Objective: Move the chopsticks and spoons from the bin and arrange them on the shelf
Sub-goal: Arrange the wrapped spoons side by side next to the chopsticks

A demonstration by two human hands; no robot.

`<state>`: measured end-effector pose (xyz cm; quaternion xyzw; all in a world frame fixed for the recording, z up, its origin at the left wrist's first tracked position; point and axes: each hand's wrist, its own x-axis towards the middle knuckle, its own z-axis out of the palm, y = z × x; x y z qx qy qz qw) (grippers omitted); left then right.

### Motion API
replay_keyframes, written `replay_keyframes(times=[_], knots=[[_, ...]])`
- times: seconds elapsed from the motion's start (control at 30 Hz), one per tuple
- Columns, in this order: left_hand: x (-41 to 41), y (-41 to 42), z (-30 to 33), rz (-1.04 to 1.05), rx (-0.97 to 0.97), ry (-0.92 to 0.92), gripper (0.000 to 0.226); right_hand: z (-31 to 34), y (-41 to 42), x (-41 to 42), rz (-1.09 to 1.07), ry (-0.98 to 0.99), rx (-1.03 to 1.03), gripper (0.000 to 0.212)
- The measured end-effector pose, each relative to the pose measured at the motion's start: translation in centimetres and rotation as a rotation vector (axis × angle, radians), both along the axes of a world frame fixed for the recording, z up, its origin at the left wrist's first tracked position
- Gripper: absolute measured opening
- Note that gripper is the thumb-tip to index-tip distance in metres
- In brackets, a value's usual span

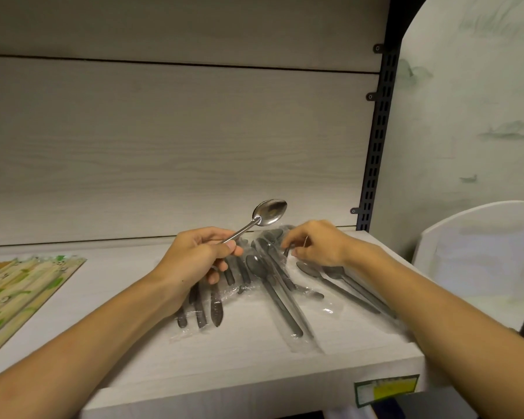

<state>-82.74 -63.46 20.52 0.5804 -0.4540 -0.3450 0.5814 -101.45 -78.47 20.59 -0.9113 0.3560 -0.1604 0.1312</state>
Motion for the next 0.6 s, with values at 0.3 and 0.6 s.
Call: replay_keyframes(times=[0.3, 0.6], knots=[[-0.02, 0.15, 0.06, -0.004, 0.008, -0.011, 0.015, 0.14, 0.16, -0.08, -0.100, -0.007, 0.080, 0.016], [-0.02, 0.16, 0.06, -0.015, 0.010, -0.012, 0.016, 0.57, 0.47, -0.26, -0.241, -0.132, 0.193, 0.014]])
